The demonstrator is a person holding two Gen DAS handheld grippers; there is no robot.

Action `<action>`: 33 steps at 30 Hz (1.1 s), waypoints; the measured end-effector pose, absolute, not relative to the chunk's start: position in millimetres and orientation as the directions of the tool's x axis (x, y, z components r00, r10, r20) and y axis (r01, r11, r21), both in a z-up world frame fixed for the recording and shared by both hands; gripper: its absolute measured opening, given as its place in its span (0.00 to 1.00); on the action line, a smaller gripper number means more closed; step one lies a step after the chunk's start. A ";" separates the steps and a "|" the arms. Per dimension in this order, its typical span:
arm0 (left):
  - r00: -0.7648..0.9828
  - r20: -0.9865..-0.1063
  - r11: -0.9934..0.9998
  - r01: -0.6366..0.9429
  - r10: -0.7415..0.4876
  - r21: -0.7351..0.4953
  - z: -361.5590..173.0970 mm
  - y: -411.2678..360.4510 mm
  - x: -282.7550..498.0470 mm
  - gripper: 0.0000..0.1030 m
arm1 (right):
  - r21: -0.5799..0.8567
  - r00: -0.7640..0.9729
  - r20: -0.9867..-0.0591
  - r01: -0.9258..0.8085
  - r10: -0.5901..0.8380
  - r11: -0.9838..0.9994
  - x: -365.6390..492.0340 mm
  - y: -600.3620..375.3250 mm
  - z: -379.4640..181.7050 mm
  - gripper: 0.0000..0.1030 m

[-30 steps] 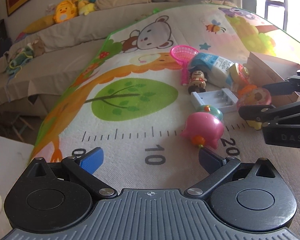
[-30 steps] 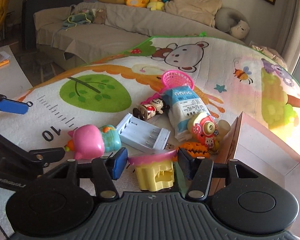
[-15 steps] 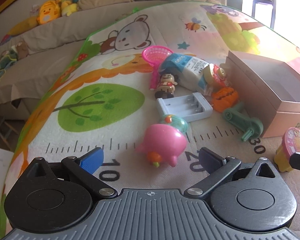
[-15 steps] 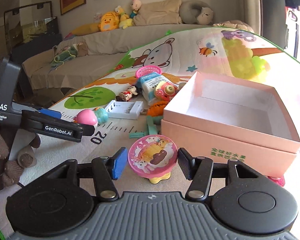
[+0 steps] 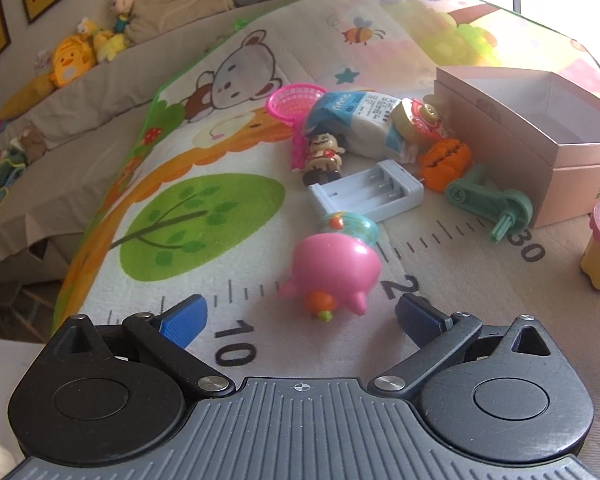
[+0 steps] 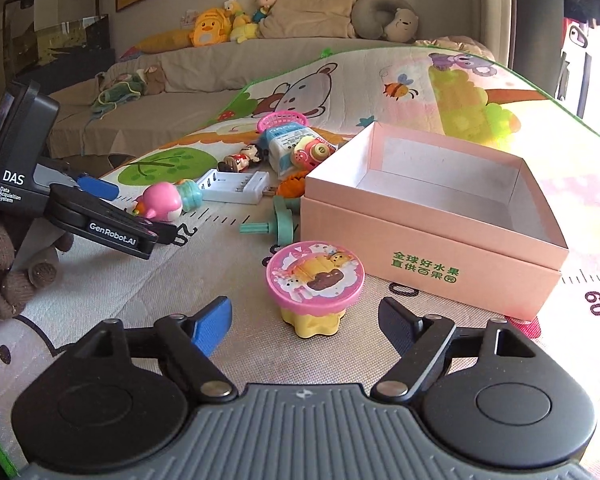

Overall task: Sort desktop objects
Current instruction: 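Close the right tool on the pudding toy and lift it, then grasp the pink pig ball toy with the left tool while the right holds the pudding toy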

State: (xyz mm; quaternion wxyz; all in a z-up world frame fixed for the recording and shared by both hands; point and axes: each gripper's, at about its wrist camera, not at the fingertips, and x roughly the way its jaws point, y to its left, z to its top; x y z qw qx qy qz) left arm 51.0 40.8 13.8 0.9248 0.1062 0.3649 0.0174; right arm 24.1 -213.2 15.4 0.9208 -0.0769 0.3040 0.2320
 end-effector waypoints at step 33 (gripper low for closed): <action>0.720 -0.692 0.994 -0.101 0.052 -0.031 23.7 48.7 78.8 1.00 | 0.063 0.737 -0.572 -0.398 0.360 0.915 25.7 -218.9 6.4 0.94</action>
